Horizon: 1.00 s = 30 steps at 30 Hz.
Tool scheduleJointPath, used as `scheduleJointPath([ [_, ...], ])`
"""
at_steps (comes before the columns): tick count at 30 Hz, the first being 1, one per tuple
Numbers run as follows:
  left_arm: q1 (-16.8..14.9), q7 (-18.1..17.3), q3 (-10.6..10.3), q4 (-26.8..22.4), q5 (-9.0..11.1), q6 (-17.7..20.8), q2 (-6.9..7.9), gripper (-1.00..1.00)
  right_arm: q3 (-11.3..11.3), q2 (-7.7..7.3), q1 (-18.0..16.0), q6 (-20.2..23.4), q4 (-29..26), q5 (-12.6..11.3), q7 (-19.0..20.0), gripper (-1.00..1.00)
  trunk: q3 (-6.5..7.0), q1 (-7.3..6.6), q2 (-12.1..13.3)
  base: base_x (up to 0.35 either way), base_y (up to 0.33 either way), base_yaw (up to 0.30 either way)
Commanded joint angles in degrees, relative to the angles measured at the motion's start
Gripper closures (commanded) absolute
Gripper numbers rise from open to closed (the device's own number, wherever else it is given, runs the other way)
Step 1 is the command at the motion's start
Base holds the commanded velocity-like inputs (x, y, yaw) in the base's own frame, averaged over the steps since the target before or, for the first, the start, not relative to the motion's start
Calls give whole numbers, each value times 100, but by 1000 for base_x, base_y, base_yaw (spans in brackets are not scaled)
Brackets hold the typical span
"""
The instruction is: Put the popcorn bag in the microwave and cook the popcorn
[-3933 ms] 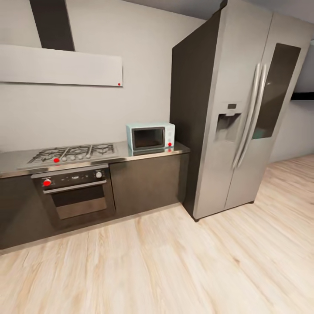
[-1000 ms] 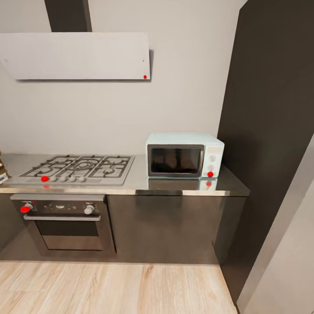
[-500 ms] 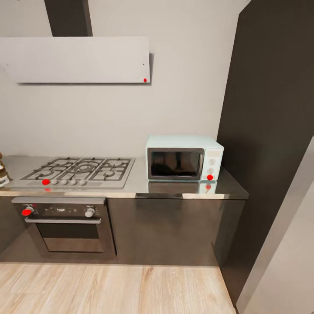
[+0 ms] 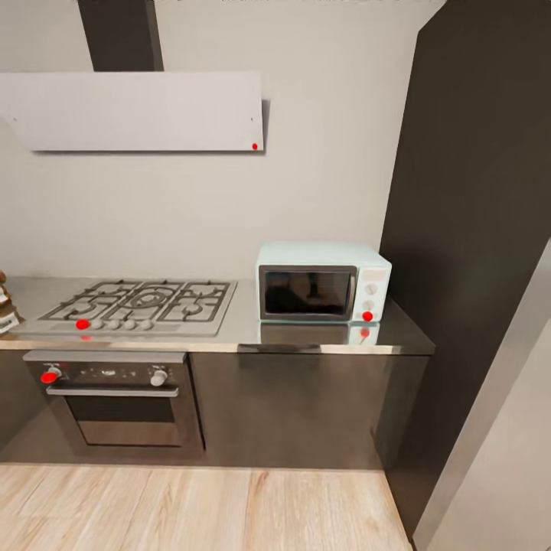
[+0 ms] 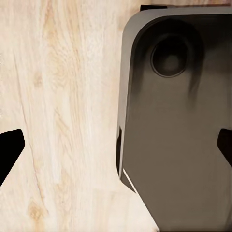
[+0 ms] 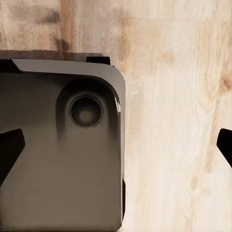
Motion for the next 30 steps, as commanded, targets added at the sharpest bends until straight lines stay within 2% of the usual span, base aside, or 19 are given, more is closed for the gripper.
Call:
scheduleJointPath([
  [1, -1, 10, 21, -3, 5, -4, 0, -100, 1, 0, -5, -20, 3, -2, -11, -100, 13, -23, 38, 0, 0, 0],
  [26, -1, 13, 30, -161, 5, -3, 2, -100, -4, -7, -9, -125, -107, 11, 30, -100, 462, -572, 1041, 0, 0, 0],
  [30, -1, 13, 30, -161, 5, -1, 1, -100, -6, -8, -8, -446, -131, 13, 28, -100, 533, -660, 1201, 0, 0, 0],
])
